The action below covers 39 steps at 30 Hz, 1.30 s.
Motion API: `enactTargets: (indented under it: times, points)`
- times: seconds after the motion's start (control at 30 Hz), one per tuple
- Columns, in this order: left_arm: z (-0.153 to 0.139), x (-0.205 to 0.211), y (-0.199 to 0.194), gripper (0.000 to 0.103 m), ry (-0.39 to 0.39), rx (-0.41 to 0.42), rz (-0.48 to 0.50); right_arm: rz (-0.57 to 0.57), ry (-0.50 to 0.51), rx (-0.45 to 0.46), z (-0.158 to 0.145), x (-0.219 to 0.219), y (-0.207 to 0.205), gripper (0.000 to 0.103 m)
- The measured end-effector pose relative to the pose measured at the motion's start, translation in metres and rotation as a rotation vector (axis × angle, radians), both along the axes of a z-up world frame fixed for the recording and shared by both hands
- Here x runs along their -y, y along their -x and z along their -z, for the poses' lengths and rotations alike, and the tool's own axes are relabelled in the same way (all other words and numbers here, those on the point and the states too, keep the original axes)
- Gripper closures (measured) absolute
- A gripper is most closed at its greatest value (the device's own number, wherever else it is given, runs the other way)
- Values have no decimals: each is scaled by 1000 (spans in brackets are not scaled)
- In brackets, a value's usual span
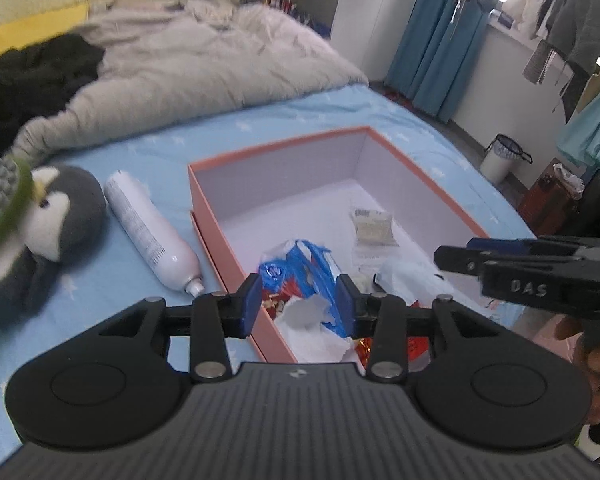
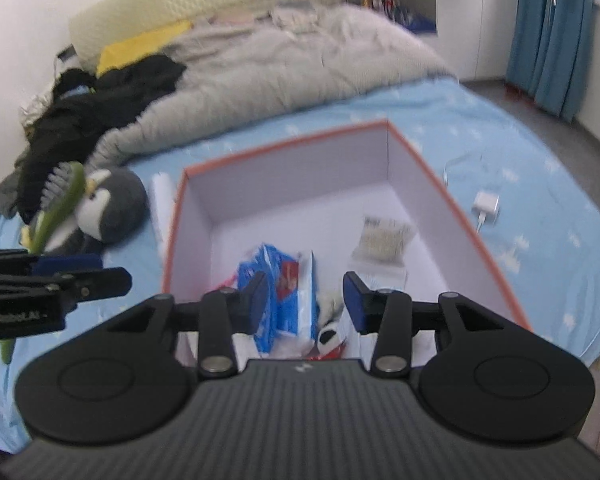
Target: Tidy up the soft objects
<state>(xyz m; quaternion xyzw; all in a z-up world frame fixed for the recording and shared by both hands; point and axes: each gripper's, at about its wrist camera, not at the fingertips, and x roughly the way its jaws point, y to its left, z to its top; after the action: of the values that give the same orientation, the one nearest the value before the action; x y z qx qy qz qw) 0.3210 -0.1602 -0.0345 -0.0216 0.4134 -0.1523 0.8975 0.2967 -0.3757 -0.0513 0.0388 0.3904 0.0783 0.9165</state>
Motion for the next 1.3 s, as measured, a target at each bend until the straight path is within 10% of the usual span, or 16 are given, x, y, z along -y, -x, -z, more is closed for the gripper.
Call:
enactTargets:
  times: [0.63, 1.3]
  points:
    - [-78, -37, 112, 57, 56, 226, 6, -56, -74, 233, -67, -21, 114, 59]
    - [-67, -58, 209, 57, 114, 269, -28, 17, -80, 289, -35, -34, 194, 59]
